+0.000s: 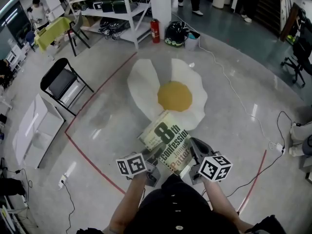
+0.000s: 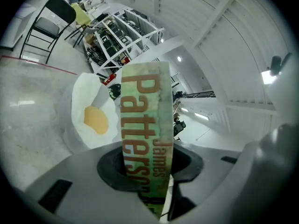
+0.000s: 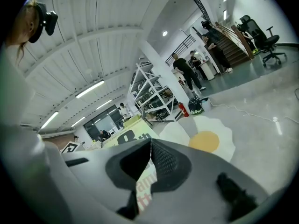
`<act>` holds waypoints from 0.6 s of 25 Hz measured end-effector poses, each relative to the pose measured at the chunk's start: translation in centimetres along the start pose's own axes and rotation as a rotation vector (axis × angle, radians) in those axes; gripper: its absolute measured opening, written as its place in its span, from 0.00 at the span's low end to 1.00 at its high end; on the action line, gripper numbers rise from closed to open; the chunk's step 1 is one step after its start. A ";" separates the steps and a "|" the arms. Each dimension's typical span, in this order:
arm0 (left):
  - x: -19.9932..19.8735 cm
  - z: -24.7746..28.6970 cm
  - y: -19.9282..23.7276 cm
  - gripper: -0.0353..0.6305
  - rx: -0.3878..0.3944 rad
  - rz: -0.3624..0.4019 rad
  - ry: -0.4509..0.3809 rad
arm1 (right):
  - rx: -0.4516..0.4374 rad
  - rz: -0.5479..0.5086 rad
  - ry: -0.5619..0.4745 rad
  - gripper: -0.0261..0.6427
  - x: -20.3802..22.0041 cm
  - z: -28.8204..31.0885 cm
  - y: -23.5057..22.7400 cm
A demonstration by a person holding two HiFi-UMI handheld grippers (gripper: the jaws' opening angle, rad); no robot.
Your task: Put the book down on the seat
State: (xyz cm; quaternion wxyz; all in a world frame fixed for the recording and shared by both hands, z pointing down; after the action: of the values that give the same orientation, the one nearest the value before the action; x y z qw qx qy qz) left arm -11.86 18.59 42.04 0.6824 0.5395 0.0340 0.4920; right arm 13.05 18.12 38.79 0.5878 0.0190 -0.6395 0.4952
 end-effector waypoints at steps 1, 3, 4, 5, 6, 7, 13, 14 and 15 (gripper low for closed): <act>0.0 0.2 0.1 0.29 -0.003 0.000 -0.003 | -0.009 0.000 0.001 0.06 -0.1 0.2 -0.2; -0.2 0.6 0.3 0.29 -0.011 -0.004 -0.011 | -0.027 -0.005 0.001 0.06 -0.4 0.5 -0.7; -0.4 0.9 0.4 0.29 -0.014 -0.008 -0.015 | -0.034 -0.007 0.001 0.06 -0.5 0.7 -0.9; -0.5 1.1 0.4 0.29 -0.016 -0.012 -0.017 | -0.039 -0.008 0.002 0.06 -0.7 0.8 -1.2; -0.6 1.4 0.4 0.29 -0.015 -0.014 -0.018 | -0.040 -0.009 0.003 0.06 -0.7 0.8 -1.4; -0.8 1.6 0.4 0.29 -0.014 -0.014 -0.018 | -0.038 -0.008 0.003 0.06 -0.8 0.8 -1.6; -1.8 2.5 0.1 0.29 -0.013 -0.014 -0.005 | -0.017 0.015 0.000 0.06 -1.2 0.8 -2.4; -1.9 2.7 0.2 0.29 -0.014 -0.013 -0.001 | -0.018 0.018 0.000 0.06 -1.2 1.0 -2.4; -2.0 2.9 0.3 0.29 -0.016 -0.014 0.003 | -0.019 0.021 0.002 0.06 -1.2 1.3 -2.5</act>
State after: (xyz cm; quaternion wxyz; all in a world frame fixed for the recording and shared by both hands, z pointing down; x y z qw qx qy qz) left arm -11.40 15.09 42.46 0.6900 0.5331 0.0351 0.4883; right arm 14.04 15.30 39.62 0.5834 0.0065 -0.6437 0.4951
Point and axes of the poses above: the fingertips, and each gripper's own axes: z forward along the fingers, y to its left, x out of its underside, the point moved 10 cm from there along -z, backward along the fingers, and after that the axes turned 11 degrees about -x, right-handed, at the moved point
